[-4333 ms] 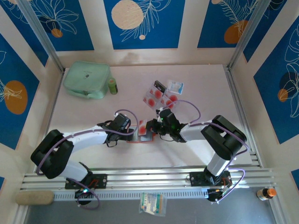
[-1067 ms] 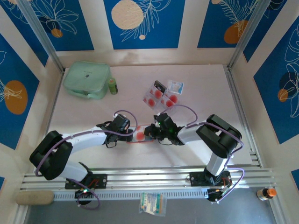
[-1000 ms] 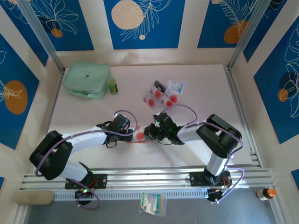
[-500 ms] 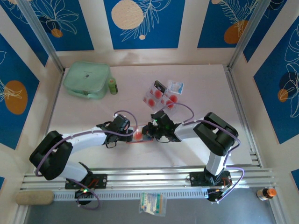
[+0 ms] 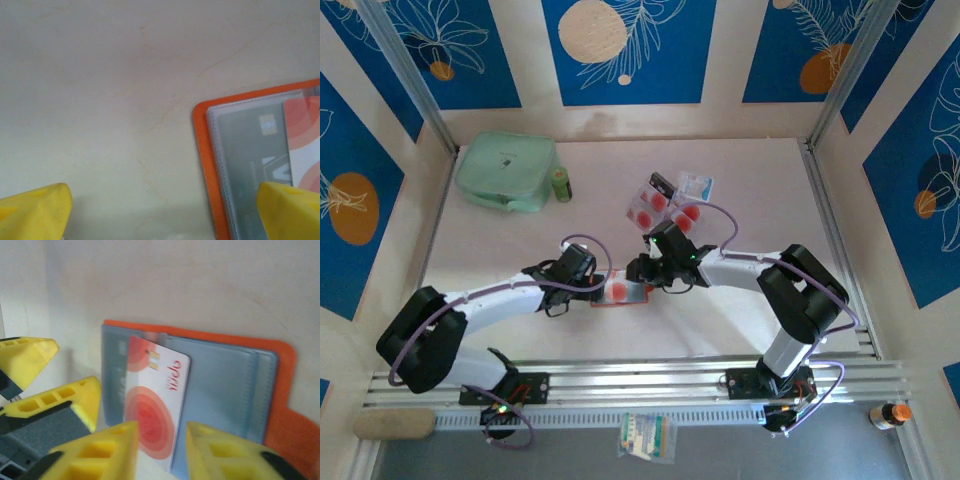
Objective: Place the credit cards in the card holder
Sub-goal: Insert the credit card into the card slot.
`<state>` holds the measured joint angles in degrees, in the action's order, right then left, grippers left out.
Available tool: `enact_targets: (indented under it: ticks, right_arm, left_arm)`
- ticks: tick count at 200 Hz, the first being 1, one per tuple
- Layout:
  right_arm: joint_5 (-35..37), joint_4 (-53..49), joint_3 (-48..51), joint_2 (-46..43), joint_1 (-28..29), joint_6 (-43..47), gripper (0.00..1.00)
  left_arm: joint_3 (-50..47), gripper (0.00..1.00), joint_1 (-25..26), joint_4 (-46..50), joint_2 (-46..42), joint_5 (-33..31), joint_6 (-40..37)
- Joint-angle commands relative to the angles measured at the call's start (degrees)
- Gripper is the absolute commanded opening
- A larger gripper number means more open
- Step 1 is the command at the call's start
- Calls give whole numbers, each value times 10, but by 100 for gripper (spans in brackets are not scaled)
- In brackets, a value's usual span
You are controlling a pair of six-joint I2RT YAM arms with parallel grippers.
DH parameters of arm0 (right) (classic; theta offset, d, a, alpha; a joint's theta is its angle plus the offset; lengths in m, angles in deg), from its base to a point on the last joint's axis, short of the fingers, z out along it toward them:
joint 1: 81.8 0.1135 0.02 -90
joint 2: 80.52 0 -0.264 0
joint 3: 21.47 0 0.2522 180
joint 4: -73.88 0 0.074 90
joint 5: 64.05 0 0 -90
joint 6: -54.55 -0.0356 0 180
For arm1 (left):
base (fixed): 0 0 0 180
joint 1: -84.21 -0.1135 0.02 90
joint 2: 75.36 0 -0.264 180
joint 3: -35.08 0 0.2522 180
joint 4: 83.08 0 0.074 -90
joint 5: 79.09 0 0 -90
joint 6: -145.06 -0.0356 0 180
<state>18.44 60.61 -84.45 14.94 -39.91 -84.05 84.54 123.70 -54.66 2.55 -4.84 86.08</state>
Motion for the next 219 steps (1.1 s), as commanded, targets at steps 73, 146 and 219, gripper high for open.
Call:
enact_targets:
  ticks: [73,146,219]
  right_arm:
    - [-26,-121,-109,92,14,83,2]
    - [-34,-158,-176,165,38,88,0]
    - [-41,-179,-212,144,46,88,0]
  left_arm:
    - [-2,95,-15,36,23,-30,15]
    - [-4,95,-16,24,48,-16,22]
    - [11,95,-15,46,5,-24,35]
